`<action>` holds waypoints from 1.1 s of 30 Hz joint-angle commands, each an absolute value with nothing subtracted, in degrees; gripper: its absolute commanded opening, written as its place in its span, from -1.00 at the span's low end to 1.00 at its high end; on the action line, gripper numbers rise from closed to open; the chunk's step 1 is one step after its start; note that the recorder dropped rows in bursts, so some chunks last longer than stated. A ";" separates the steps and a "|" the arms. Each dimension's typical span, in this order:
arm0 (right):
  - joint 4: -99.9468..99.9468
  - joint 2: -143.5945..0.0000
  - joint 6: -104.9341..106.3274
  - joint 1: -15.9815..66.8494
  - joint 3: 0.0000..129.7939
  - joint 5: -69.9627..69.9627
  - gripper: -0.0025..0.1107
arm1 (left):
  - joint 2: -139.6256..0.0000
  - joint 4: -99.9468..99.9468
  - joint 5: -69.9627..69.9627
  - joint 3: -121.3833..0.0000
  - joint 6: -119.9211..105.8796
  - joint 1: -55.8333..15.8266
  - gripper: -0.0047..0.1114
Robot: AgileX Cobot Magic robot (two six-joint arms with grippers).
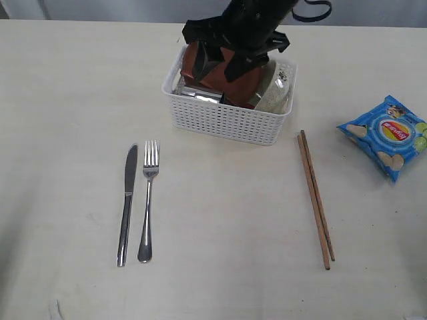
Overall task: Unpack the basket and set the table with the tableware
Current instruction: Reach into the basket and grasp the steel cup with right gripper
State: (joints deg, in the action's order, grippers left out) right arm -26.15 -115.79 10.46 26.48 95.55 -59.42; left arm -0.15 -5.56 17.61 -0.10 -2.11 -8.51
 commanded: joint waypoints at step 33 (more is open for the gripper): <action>-39.31 -124.45 8.56 26.29 99.88 -57.75 -0.44 | 0.00 -5.78 17.15 0.00 -1.92 -8.20 -0.92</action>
